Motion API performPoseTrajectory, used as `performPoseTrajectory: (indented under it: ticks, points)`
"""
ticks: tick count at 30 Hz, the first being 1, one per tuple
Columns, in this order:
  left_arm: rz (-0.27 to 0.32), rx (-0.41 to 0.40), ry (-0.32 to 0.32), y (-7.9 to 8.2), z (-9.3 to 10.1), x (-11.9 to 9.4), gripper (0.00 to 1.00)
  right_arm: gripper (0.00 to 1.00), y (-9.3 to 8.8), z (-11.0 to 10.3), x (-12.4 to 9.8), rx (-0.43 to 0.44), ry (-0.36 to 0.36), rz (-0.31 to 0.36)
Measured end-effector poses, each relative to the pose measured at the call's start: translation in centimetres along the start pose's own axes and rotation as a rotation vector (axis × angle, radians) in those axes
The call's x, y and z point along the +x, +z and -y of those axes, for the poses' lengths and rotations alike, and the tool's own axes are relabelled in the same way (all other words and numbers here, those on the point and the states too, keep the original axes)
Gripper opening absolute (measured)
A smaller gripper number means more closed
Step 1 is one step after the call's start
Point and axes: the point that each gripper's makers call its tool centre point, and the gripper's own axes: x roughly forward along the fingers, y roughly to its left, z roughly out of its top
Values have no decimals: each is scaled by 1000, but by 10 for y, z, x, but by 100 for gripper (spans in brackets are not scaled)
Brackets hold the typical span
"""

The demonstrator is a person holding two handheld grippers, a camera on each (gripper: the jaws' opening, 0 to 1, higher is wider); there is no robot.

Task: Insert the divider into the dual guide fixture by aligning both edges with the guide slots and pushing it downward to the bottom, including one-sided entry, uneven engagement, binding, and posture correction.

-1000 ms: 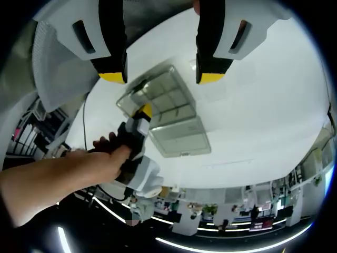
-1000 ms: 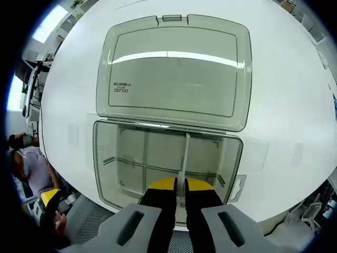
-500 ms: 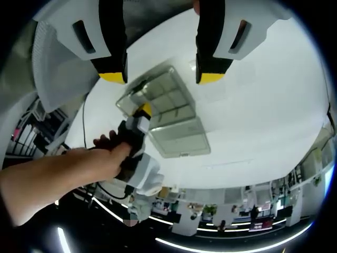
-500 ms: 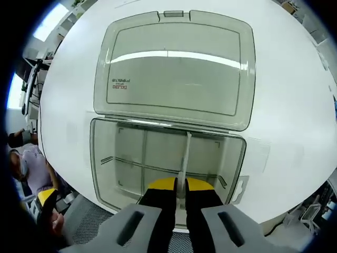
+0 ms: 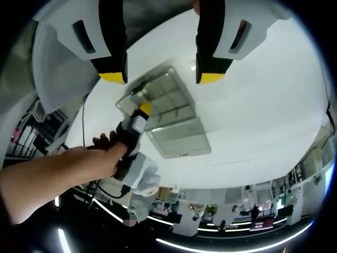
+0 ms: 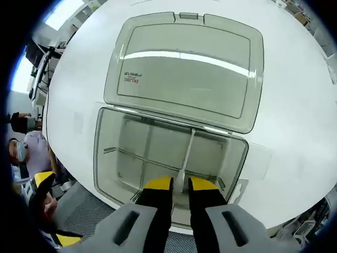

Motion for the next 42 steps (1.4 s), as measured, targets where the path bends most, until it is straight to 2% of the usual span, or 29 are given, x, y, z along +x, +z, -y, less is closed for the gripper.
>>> performPoseTrajectory:
  ticks: [7, 16, 20, 24, 26, 31, 34, 37, 39, 41, 42]
  points:
    - [-2, 9, -2, 1, 3, -1, 50, 15, 2, -4, -6, -41, 57, 25]
    - [-14, 22, -6, 0, 5, -1, 50, 18, 4, -7, -16, -86, 116, 64]
    - [-20, 27, -6, 0, 5, -2, 50, 22, 2, -9, -23, -115, 155, 101]
    - [-26, 28, -5, 0, 3, -2, 50, 23, 0, -10, -31, -182, 191, 161]
    - [-30, 27, -5, -1, 2, -2, 50, 23, -5, -10, -34, -175, 207, 171]
    - [-42, 22, -5, -1, 0, 0, 51, 28, -6, -15, -46, -236, 262, 264]
    - [-51, 25, -5, -1, -1, 1, 51, 24, -2, -17, -56, -291, 279, 346]
    - [-59, 29, -4, 0, -2, 2, 51, 22, -5, -20, -70, -289, 320, 408]
    - [-65, 32, -2, 1, -4, 2, 51, 20, -5, -18, -75, -283, 326, 430]
    - [-71, 38, 2, 2, -5, 1, 51, 16, -1, -16, -84, -325, 330, 496]
    - [-76, 40, 3, 2, -6, 1, 51, 14, -2, -14, -85, -316, 330, 499]
